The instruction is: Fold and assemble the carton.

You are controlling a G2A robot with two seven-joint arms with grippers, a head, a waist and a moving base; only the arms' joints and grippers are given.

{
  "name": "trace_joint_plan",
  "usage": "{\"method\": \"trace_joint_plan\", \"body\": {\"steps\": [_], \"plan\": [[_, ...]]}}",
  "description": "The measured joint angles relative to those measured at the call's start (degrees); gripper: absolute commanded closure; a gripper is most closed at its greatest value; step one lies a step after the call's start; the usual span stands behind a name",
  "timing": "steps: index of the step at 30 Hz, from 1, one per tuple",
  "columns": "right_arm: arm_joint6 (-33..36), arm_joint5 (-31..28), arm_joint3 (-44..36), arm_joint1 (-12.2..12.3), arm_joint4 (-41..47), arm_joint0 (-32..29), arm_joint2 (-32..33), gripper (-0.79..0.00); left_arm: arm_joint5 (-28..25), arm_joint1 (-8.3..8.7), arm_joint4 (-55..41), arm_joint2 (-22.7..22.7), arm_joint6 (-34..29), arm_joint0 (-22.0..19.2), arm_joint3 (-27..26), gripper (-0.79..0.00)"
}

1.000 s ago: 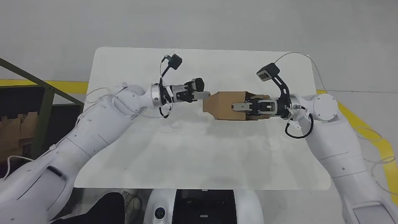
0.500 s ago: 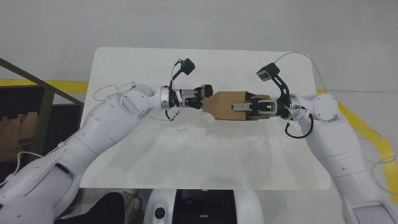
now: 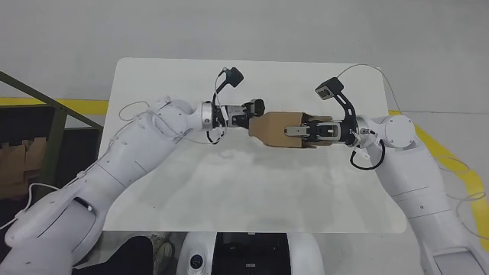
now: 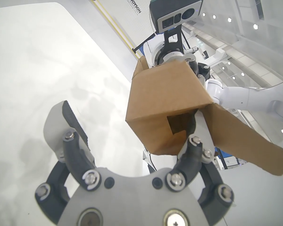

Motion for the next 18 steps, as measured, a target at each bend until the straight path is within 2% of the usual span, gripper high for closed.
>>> {"method": "trace_joint_plan", "body": {"steps": [10,18], "plan": [[0.0,0.0,0.0,0.0,0.0,0.0,0.0,0.0,-1.0,-0.7,-0.1,-1.6,0.0,0.9,1.0,-0.785],[-1.0,0.4,-0.6,0.0,-0.5,-0.4,0.0,0.0,-4.4,0.96,-2.6,-6.7,-2.2,4.5,0.5,-0.785]]}}
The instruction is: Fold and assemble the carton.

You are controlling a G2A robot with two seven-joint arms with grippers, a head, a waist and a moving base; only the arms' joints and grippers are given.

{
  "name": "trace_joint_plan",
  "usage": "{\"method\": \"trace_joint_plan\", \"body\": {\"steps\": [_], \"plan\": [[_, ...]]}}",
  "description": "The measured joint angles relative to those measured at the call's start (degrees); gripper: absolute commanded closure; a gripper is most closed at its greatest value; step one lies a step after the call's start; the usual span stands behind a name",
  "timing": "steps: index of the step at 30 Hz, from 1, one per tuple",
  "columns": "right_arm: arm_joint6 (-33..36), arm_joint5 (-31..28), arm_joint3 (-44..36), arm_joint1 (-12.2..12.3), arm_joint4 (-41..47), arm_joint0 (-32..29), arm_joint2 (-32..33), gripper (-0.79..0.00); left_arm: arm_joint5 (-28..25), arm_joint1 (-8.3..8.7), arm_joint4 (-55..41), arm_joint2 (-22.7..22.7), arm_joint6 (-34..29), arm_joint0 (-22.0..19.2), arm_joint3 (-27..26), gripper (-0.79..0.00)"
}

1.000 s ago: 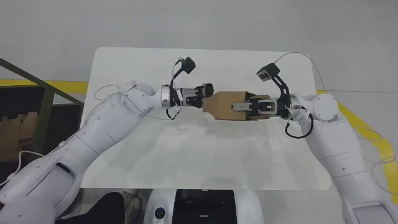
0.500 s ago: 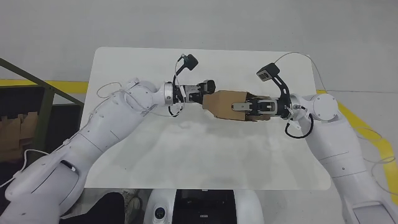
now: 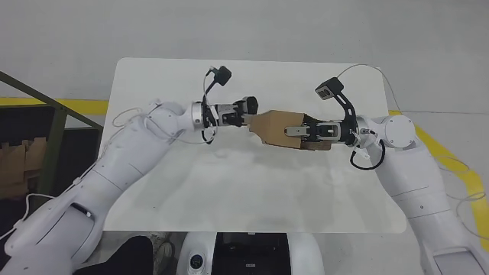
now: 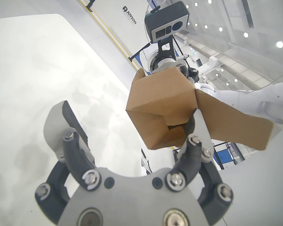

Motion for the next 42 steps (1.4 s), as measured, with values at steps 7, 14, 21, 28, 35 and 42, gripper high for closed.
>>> {"method": "trace_joint_plan", "body": {"steps": [7,14,21,28,35,42], "plan": [[-3.8,1.4,-1.4,0.3,-3.0,-1.0,0.7,0.0,-0.8,1.95,-3.4,-5.7,-2.1,4.1,-2.1,-0.785],[-6.7,2.4,-1.8,0.5,-6.2,-1.2,0.8,0.0,-0.5,3.63,-4.1,-11.1,-3.3,7.9,-6.9,-0.785],[-9.9,4.3,-3.1,0.6,-9.9,-1.4,0.7,0.0,2.3,4.31,0.7,-13.6,-3.7,10.3,-13.0,-0.785],[-12.3,5.5,-5.0,0.8,-12.9,-1.9,0.6,0.0,8.5,3.92,9.2,-13.7,0.3,10.1,-15.3,-0.785],[-12.6,5.6,-6.1,1.0,-13.3,-2.6,0.9,0.0,14.1,3.58,15.6,-14.3,4.6,10.5,-15.6,-0.785],[-11.6,4.6,-6.5,1.1,-11.2,-3.0,1.2,0.0,15.4,3.33,16.9,-14.7,5.2,11.1,-14.9,-0.785]]}}
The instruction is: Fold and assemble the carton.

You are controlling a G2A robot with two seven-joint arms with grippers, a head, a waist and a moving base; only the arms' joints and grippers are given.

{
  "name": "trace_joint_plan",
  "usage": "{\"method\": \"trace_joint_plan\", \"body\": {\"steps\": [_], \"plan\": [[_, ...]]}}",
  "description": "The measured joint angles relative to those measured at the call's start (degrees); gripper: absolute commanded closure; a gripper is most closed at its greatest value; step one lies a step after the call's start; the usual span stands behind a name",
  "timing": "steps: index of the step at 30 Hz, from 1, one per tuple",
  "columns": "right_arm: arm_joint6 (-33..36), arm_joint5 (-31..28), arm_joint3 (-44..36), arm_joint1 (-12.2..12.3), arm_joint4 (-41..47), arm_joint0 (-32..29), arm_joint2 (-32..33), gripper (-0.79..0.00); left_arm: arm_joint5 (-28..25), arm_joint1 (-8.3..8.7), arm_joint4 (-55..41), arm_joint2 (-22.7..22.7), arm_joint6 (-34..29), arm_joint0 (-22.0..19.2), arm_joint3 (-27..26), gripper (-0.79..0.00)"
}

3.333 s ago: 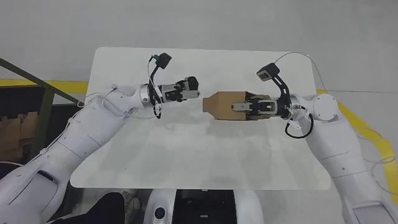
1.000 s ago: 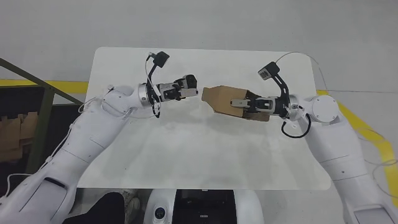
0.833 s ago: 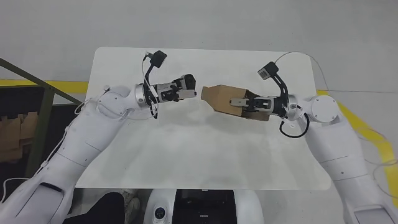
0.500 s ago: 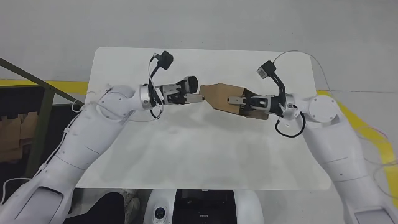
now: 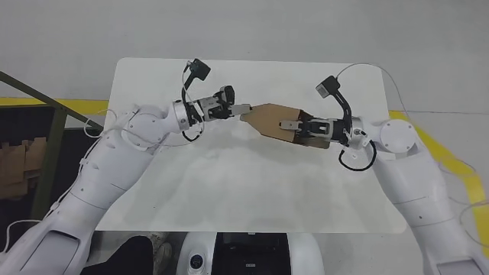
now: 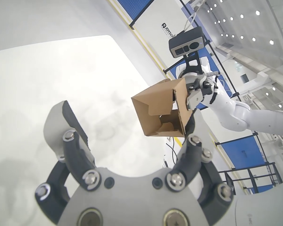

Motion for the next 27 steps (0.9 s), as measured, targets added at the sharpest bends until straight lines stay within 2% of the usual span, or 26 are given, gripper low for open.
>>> {"method": "trace_joint_plan", "body": {"steps": [13,27], "plan": [[0.9,-0.8,-2.5,0.2,2.2,-1.4,0.2,0.0,-1.9,-0.34,-1.8,-0.2,-2.8,1.1,1.8,-0.785],[1.1,-0.7,-4.1,0.3,3.0,-1.8,0.0,0.0,-2.5,-1.36,-1.9,1.6,-4.2,0.2,2.4,-0.785]]}}
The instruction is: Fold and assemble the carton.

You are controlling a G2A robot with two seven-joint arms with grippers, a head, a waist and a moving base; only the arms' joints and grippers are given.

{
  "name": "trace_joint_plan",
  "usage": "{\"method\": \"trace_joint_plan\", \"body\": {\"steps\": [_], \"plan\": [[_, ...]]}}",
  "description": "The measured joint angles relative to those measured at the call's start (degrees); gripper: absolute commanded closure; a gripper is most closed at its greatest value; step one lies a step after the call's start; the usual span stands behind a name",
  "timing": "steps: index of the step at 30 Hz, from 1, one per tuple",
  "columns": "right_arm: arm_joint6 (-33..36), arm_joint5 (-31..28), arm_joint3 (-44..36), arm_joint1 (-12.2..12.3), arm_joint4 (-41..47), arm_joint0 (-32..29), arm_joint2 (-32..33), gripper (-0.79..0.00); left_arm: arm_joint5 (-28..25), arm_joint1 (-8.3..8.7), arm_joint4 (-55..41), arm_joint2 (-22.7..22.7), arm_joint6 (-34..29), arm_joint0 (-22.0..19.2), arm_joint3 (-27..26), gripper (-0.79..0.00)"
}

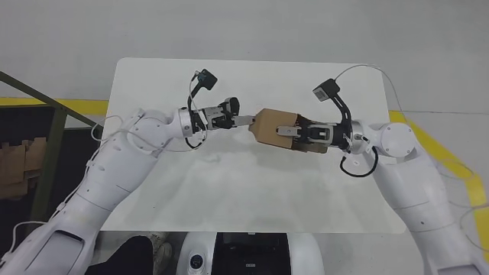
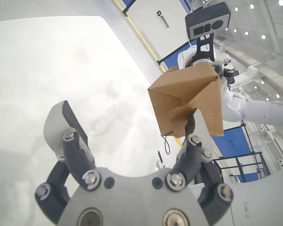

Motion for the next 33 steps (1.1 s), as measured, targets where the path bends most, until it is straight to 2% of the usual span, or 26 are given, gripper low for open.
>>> {"method": "trace_joint_plan", "body": {"steps": [16,33], "plan": [[1.1,-0.4,-1.1,0.1,2.3,-0.4,-0.3,0.0,-0.8,-1.77,-1.8,3.6,-2.7,-2.9,2.6,-0.785],[1.1,-0.9,-0.3,-0.2,4.0,0.0,-1.2,0.0,-1.7,-3.05,-6.8,5.1,-6.6,-4.7,4.4,-0.785]]}}
